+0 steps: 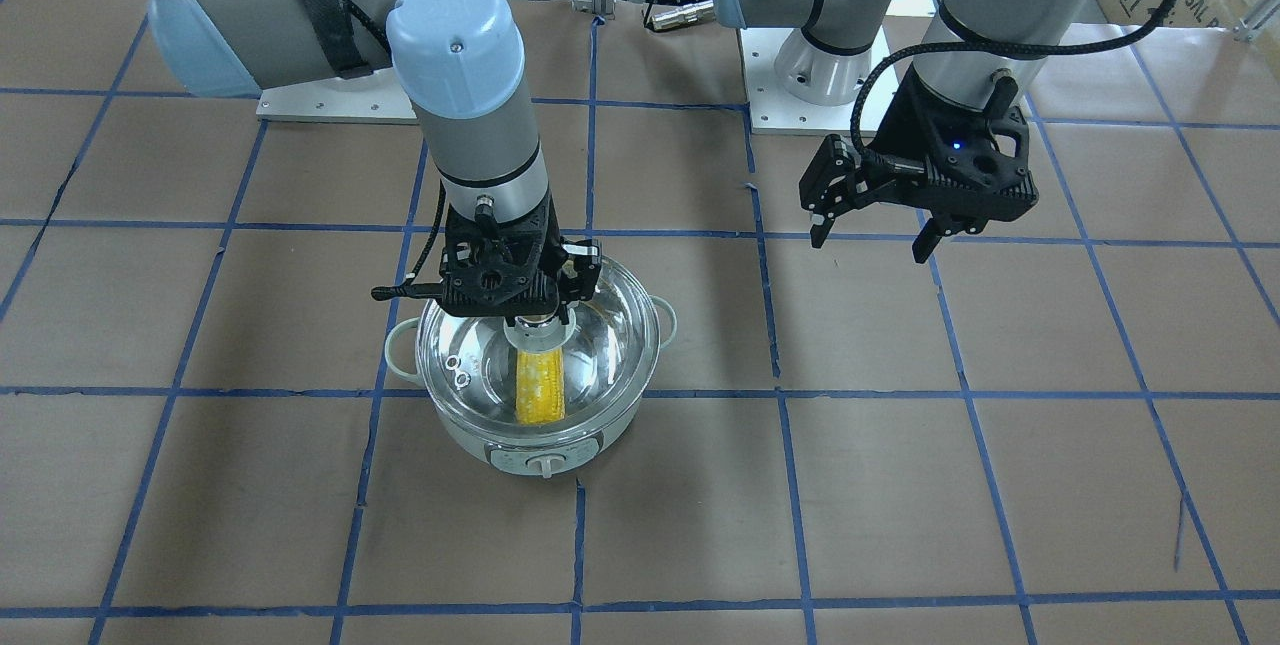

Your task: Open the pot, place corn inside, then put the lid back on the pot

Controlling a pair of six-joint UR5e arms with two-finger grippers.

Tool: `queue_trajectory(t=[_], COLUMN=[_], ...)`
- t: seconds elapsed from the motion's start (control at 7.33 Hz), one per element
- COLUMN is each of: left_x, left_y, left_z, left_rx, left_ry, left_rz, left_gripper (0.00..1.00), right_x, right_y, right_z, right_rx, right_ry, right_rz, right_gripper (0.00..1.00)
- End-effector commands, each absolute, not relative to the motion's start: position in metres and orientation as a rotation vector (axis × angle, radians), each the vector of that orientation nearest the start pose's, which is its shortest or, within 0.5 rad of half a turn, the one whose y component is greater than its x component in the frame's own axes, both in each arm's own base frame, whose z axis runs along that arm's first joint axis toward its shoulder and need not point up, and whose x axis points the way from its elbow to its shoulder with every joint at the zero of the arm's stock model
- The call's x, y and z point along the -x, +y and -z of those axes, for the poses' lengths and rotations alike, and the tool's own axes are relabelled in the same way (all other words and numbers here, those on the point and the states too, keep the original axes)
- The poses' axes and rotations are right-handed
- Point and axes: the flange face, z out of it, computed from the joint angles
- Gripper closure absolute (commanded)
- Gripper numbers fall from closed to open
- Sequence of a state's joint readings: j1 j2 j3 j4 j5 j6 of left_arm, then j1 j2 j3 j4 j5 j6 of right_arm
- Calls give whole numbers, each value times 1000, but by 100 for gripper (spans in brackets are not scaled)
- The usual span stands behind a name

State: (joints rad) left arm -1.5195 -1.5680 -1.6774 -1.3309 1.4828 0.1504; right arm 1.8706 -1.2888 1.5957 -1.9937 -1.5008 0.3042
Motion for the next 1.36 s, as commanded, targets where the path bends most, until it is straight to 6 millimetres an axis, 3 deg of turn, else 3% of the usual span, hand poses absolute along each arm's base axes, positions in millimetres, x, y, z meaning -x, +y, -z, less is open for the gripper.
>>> queue_trajectory(t=[0.0,0.27,0.95,1.23], left_x=[107,75,74,70], left_y=[-500,-500,-490,-486], left_z=[-469,-469,-470,-471], left_rx=[-182,-137,-133,-129], left_ry=[3198,3190,3176,3140], left_rz=[207,200,145,121], left_gripper=[0,0,0,0], right_x=[-313,-312,-308,-306], right_y=[-535,-532,-529,-528], right_z=[-355,-349,-345,-353], right_rx=[16,16,8,5], right_ry=[3048,3055,3073,3078], right_rz=[99,78,0,-29], right_gripper=[51,51,51,51])
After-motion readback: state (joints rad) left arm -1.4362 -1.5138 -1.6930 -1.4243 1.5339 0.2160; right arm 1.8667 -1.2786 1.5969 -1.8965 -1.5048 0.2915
